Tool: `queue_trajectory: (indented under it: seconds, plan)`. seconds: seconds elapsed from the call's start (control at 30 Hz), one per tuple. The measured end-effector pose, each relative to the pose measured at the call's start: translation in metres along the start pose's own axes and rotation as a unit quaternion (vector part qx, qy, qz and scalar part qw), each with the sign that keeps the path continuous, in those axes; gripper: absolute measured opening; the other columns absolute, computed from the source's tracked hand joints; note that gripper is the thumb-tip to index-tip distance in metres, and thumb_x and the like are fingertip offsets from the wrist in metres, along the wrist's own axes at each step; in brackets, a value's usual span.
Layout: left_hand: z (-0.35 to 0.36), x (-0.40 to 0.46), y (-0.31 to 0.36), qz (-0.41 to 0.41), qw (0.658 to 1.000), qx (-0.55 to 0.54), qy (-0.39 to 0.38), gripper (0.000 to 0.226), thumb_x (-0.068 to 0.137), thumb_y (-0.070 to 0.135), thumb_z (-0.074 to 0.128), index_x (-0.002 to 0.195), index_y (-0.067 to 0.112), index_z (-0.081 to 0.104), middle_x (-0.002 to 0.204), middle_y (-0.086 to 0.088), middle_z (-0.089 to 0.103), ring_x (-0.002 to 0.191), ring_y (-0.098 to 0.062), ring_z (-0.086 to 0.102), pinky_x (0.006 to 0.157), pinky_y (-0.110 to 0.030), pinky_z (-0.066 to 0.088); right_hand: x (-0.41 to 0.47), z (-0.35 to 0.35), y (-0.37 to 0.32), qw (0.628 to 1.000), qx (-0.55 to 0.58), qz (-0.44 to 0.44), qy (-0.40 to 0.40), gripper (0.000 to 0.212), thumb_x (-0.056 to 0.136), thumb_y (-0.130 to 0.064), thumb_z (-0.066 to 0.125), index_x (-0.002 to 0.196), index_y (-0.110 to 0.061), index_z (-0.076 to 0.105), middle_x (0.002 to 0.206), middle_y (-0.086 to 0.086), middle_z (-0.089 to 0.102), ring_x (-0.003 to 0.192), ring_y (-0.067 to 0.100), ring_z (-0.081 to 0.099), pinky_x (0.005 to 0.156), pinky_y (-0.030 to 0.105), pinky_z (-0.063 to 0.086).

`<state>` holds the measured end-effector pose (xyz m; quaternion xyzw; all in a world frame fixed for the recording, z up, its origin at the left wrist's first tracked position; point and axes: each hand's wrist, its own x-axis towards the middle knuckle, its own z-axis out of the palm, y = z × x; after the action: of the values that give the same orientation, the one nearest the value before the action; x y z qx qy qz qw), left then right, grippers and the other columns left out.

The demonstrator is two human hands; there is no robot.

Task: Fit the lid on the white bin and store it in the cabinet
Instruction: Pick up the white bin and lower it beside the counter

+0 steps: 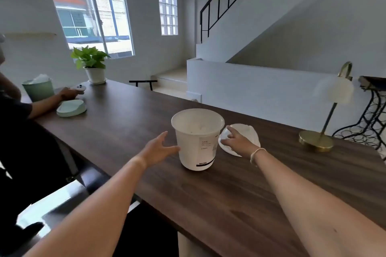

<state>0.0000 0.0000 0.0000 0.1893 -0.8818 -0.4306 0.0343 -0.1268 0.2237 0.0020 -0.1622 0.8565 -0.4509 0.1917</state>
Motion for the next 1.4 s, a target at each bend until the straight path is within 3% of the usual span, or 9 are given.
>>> queue_trajectory:
  seconds: [0.17, 0.27, 0.37, 0.53, 0.73, 0.9, 1.03, 1.2, 1.4]
  plan:
    - [0.008, 0.035, -0.015, 0.001, 0.997, -0.051, -0.063, 0.096, 0.079, 0.037, 0.072, 0.154, 0.029, 0.012, 0.156, -0.012, 0.030, 0.143, -0.023, 0.031, 0.108, -0.033, 0.032, 0.019, 0.017, -0.002, 0.999, 0.026, 0.030, 0.000, 0.069, 0.087, -0.015, 0.052, 0.147, -0.031, 0.022, 0.153, 0.004, 0.034, 0.138, 0.023, 0.035, 0.107, 0.038, 0.032]
    - [0.010, 0.052, -0.023, 0.023, 0.992, -0.076, -0.101, 0.091, 0.076, 0.037, 0.075, 0.150, 0.038, 0.022, 0.148, -0.004, 0.042, 0.136, -0.022, 0.041, 0.102, -0.031, 0.036, 0.025, 0.021, -0.001, 0.998, 0.043, 0.033, -0.014, 0.056, 0.086, -0.010, 0.046, 0.131, -0.042, 0.039, 0.140, -0.002, 0.051, 0.122, 0.018, 0.045, 0.091, 0.037, 0.039]
    - [0.012, 0.060, -0.023, 0.053, 0.985, -0.108, -0.127, 0.082, 0.075, 0.036, 0.075, 0.145, 0.040, 0.032, 0.136, 0.005, 0.052, 0.128, -0.019, 0.049, 0.102, -0.035, 0.042, 0.029, 0.023, 0.001, 0.998, 0.051, 0.041, -0.009, 0.044, 0.086, -0.010, 0.045, 0.116, -0.042, 0.043, 0.121, -0.005, 0.059, 0.125, 0.020, 0.047, 0.093, 0.042, 0.041]
    - [0.010, 0.065, -0.008, 0.086, 0.978, -0.121, -0.145, 0.074, 0.080, 0.032, 0.072, 0.144, 0.039, 0.034, 0.134, 0.004, 0.054, 0.124, -0.016, 0.050, 0.085, -0.027, 0.045, 0.024, 0.011, -0.003, 0.995, 0.089, 0.043, 0.028, 0.056, 0.088, -0.006, 0.045, 0.136, -0.033, 0.040, 0.096, -0.020, 0.057, 0.114, 0.015, 0.046, 0.095, 0.042, 0.040]
    - [0.018, 0.052, 0.037, 0.100, 0.965, -0.171, -0.172, 0.073, 0.065, 0.048, 0.070, 0.132, 0.045, 0.041, 0.126, 0.002, 0.056, 0.120, -0.020, 0.052, 0.098, -0.043, 0.043, -0.007, -0.029, -0.004, 0.987, 0.142, 0.010, 0.069, 0.049, 0.086, -0.020, 0.054, 0.131, -0.037, 0.046, 0.130, 0.000, 0.049, 0.116, 0.024, 0.049, 0.087, 0.038, 0.044]
    - [0.053, 0.028, 0.091, 0.142, 0.939, -0.246, -0.195, 0.071, 0.069, 0.049, 0.065, 0.136, 0.036, 0.047, 0.126, 0.003, 0.062, 0.106, -0.021, 0.062, 0.090, -0.036, 0.049, -0.055, -0.078, 0.012, 0.974, 0.194, -0.032, 0.116, 0.028, 0.082, -0.032, 0.061, 0.109, -0.037, 0.055, 0.117, -0.001, 0.060, 0.097, 0.023, 0.056, 0.086, 0.041, 0.049]
    - [0.105, 0.001, 0.133, 0.145, 0.924, -0.276, -0.221, 0.071, 0.066, 0.059, 0.063, 0.133, 0.040, 0.049, 0.133, 0.002, 0.056, 0.120, -0.030, 0.056, 0.106, -0.050, 0.041, -0.109, -0.128, 0.039, 0.960, 0.219, -0.046, 0.170, 0.045, 0.081, -0.026, 0.065, 0.124, -0.026, 0.054, 0.112, 0.007, 0.065, 0.098, 0.025, 0.062, 0.076, 0.035, 0.050]
    - [0.190, -0.048, 0.196, 0.132, 0.900, -0.330, -0.251, 0.039, 0.089, 0.042, 0.055, 0.120, 0.019, 0.057, 0.109, -0.010, 0.061, 0.093, -0.026, 0.061, 0.093, -0.044, 0.048, -0.182, -0.194, 0.090, 0.943, 0.239, -0.040, 0.229, 0.050, 0.081, -0.031, 0.063, 0.129, -0.030, 0.049, 0.125, 0.010, 0.060, 0.113, 0.029, 0.060, 0.088, 0.041, 0.053]
    - [0.283, -0.092, 0.260, 0.143, 0.883, -0.321, -0.311, 0.041, 0.094, 0.041, 0.045, 0.127, 0.017, 0.052, 0.115, -0.013, 0.061, 0.100, -0.029, 0.063, 0.095, -0.046, 0.050, -0.266, -0.252, 0.147, 0.930, 0.231, -0.011, 0.287, 0.048, 0.087, -0.028, 0.057, 0.133, -0.030, 0.044, 0.121, 0.005, 0.060, 0.102, 0.023, 0.062, 0.078, 0.032, 0.049]
